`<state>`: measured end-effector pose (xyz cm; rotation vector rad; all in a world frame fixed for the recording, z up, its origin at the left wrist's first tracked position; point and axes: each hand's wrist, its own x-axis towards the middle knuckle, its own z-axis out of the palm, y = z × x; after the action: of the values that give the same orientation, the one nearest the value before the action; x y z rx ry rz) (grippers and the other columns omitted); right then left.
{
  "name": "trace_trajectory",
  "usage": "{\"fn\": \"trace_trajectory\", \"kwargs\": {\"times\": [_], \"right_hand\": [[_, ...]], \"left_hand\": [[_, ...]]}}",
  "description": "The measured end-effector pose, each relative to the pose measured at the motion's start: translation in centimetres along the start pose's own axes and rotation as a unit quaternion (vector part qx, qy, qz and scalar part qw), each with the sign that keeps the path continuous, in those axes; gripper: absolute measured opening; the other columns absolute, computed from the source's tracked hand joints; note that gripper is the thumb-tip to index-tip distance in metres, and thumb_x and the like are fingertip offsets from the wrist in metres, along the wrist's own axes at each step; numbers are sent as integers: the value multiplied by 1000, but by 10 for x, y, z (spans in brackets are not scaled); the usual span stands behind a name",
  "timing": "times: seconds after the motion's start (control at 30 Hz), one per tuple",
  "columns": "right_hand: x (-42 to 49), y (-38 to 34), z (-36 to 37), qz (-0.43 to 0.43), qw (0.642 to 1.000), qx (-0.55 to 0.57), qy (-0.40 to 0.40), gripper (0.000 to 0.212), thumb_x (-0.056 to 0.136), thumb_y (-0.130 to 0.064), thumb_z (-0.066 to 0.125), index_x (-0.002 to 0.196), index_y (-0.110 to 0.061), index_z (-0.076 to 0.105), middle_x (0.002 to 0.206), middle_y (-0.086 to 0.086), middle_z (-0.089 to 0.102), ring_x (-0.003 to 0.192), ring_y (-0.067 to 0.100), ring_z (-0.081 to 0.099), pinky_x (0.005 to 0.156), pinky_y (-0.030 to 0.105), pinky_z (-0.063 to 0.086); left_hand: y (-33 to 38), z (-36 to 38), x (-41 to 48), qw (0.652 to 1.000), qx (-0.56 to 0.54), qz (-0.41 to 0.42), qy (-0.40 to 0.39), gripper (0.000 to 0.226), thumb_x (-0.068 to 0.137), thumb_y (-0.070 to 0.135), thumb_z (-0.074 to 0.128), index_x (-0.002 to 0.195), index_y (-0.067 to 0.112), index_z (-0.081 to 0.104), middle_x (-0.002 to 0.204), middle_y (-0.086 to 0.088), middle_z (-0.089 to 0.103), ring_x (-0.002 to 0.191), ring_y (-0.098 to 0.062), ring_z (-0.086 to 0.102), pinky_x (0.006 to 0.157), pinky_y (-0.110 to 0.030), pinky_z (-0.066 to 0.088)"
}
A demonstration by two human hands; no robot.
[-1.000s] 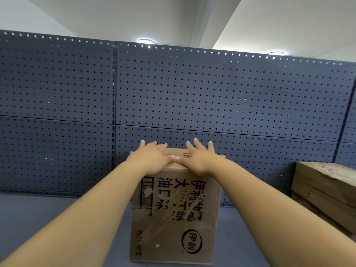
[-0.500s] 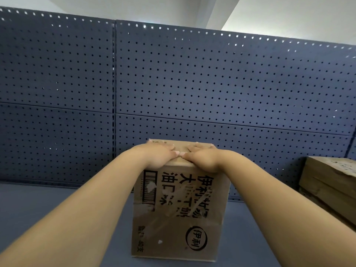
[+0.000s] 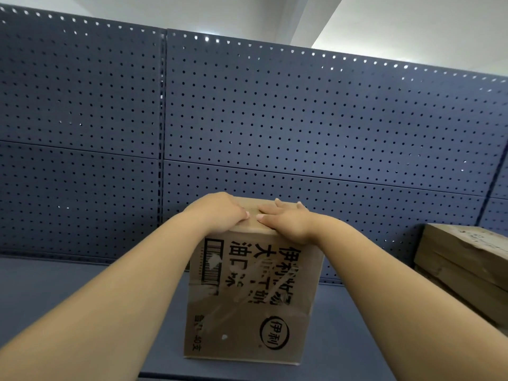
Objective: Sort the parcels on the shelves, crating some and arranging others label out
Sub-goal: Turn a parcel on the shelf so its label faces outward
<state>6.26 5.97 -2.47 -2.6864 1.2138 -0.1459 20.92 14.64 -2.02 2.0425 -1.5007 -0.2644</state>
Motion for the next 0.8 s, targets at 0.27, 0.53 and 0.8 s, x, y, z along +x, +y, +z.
{"fn": "trace_trajectory", "kwargs": {"times": [0.27, 0.53, 0.8], "right_hand": [[-26, 6, -24, 7, 998, 56, 13, 43, 105, -38, 29, 146, -32, 40, 154, -4, 36, 142, 22, 30, 117, 37, 17], [-36, 34, -41, 100, 978, 164, 84, 69, 90, -69, 29, 138, -25, 51, 143, 2, 51, 127, 25, 49, 111, 46, 32], [-40, 61, -36, 166, 946, 240, 143, 108, 58, -98, 26, 124, -20, 61, 126, 6, 62, 112, 27, 59, 103, 47, 41]], "left_hand": [[-15, -11, -3, 917, -362, 6, 169, 27, 96, 33, 46, 107, 18, 65, 119, 1, 61, 110, -23, 54, 91, -37, 39], [-56, 39, 1, 962, -215, -143, 93, 45, 100, 47, 34, 97, 7, 53, 67, -5, 48, 56, -22, 45, 56, -31, 33], [-59, 88, 1, 908, -341, -219, -107, 64, 87, 68, 41, 103, 13, 69, 95, -13, 72, 87, -33, 68, 88, -46, 55]]}}
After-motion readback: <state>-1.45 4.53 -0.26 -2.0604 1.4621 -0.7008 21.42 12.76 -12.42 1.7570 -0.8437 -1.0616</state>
